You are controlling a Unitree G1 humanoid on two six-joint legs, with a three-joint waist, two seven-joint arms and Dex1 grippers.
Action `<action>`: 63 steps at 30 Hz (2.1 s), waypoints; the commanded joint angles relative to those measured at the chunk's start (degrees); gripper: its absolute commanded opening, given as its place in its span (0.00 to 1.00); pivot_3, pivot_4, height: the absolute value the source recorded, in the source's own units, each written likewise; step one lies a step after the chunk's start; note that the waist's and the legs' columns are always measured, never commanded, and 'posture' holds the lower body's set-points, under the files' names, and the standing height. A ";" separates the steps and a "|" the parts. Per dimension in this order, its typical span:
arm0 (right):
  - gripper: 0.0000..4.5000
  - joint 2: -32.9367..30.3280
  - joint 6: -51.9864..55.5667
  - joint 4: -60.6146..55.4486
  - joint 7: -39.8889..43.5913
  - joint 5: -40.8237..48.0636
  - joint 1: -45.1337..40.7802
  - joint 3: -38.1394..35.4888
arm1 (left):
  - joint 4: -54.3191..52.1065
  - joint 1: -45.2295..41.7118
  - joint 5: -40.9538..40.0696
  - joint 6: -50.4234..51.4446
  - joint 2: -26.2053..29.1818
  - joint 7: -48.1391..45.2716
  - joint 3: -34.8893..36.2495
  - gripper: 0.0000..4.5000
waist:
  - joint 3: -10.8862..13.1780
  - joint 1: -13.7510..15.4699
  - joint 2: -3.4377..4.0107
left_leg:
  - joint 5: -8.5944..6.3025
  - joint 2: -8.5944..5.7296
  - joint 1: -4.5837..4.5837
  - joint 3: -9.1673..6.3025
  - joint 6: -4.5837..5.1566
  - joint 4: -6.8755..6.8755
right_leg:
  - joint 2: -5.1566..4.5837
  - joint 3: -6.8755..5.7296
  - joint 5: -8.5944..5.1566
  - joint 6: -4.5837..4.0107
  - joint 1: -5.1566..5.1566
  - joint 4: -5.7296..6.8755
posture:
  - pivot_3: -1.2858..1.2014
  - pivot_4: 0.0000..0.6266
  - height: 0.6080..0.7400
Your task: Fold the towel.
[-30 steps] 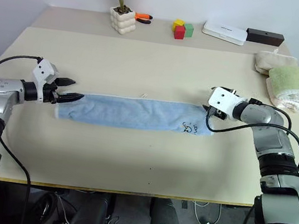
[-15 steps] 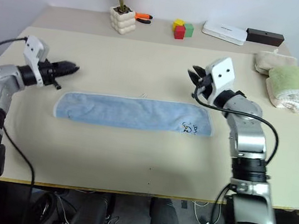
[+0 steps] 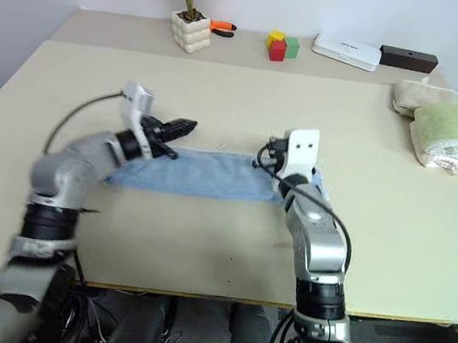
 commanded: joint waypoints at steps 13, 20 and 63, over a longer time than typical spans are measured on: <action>0.00 -7.08 -15.91 6.72 -4.03 -7.88 8.40 -4.80 | 9.10 10.94 3.60 -14.52 12.61 -3.85 6.43 0.00 | -0.04 -0.20 0.04 | 0.00 0.02 0.13 0.05 -0.01 -0.10 | 0.09 0.07 0.00 -0.04 0.03 -0.06 | 0.52 0.24 1.00; 0.00 -8.52 -17.55 4.71 1.84 -3.87 7.79 -6.05 | 9.07 13.25 2.78 -17.24 17.63 -11.69 6.22 0.00 | -0.04 -0.27 0.04 | 0.00 0.02 0.13 0.06 -0.01 -0.12 | 0.06 0.07 -0.01 -0.04 0.05 -0.09 | 0.52 0.24 1.00; 0.89 8.31 12.58 -12.21 -25.47 52.37 16.87 -20.42 | -2.06 7.83 -7.60 -16.39 32.53 -42.72 4.78 1.00 | -0.24 -1.05 -0.32 | 0.02 0.12 0.16 0.10 -0.03 -0.75 | 0.09 0.09 -0.13 -0.33 -0.02 -0.58 | 0.52 0.24 1.00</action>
